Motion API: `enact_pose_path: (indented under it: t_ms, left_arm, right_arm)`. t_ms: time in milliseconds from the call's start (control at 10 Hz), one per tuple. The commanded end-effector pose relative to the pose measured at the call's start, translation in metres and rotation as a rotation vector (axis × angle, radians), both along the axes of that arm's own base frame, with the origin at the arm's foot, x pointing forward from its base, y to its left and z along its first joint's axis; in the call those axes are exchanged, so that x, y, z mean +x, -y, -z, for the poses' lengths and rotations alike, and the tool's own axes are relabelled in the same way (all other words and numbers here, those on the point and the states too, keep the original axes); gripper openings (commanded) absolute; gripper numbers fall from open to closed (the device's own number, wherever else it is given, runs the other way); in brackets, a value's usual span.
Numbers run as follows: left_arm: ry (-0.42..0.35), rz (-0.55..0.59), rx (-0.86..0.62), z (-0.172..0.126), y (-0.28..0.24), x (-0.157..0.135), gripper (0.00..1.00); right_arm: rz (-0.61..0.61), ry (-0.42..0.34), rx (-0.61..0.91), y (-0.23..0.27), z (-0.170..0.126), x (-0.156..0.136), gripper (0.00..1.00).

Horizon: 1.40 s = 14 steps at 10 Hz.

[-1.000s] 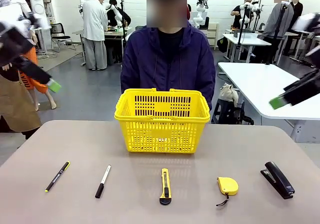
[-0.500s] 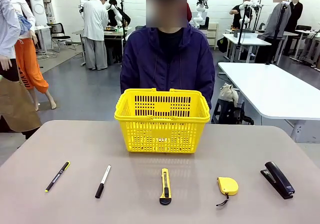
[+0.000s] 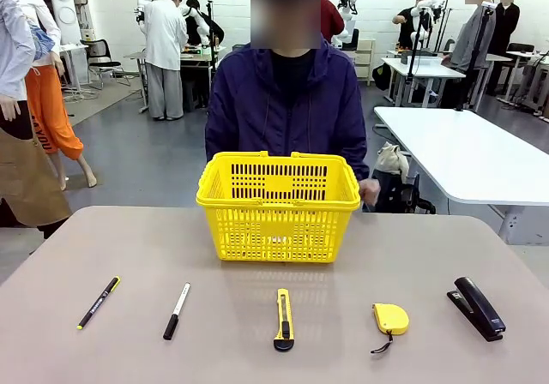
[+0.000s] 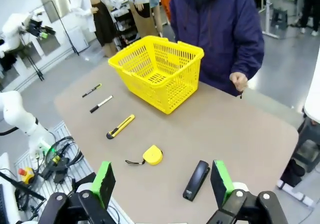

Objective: Place the items the person wants into the basket.
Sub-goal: Pick up the item the person points to and place it in the Market Basket.

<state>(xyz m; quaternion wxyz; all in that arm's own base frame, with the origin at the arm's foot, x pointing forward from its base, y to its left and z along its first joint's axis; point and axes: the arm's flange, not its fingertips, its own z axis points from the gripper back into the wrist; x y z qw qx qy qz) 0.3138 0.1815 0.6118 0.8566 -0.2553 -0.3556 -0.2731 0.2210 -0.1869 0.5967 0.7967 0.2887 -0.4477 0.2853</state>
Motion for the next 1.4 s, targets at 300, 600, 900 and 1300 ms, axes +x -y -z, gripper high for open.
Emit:
enact_pose_path:
  t_ms: [300,600,900,1300]
  left_arm:
    - [0.008,-0.002,-0.005,-0.005,0.007,-0.001,1.00]
    - [0.008,-0.002,-0.005,-0.005,0.007,-0.001,1.00]
    - [0.008,-0.002,-0.005,-0.005,0.007,-0.001,1.00]
    - [0.008,-0.002,-0.005,-0.005,0.007,-0.001,1.00]
  right_arm:
    - [0.000,0.011,0.018,0.003,-0.002,-0.007,1.00]
    - [0.000,0.011,0.018,0.003,-0.002,-0.007,1.00]
    - [0.000,0.011,0.018,0.003,-0.002,-0.007,1.00]
    - [0.000,0.011,0.018,0.003,-0.002,-0.007,1.00]
